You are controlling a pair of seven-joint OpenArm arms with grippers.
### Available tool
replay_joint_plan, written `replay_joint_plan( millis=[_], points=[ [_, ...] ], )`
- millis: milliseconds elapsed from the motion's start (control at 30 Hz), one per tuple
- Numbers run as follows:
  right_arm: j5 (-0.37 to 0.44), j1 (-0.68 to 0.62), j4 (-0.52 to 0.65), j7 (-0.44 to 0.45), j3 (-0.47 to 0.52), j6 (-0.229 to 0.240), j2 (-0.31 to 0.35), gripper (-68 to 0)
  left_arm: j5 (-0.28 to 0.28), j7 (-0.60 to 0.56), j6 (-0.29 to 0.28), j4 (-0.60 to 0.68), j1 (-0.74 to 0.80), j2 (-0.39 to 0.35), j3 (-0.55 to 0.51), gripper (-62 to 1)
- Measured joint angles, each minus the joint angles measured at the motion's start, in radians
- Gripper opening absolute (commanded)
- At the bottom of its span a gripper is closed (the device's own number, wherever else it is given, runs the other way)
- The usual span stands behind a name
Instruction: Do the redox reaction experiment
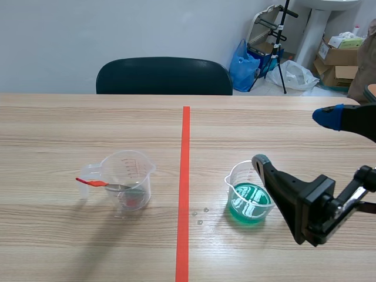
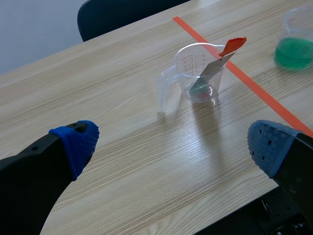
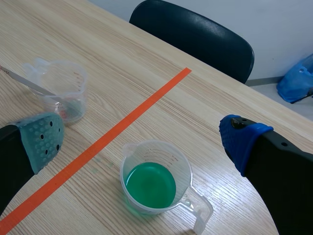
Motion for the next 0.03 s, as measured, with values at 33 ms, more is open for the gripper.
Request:
replay_joint_plan(
  millis=[33],
  points=[
    [0.000, 0.000, 0.000, 0.000, 0.000, 0.000, 0.000, 0.4, 0.000, 0.000, 0.000, 0.000, 0.000, 0.000, 0.000, 1.4]
  ],
)
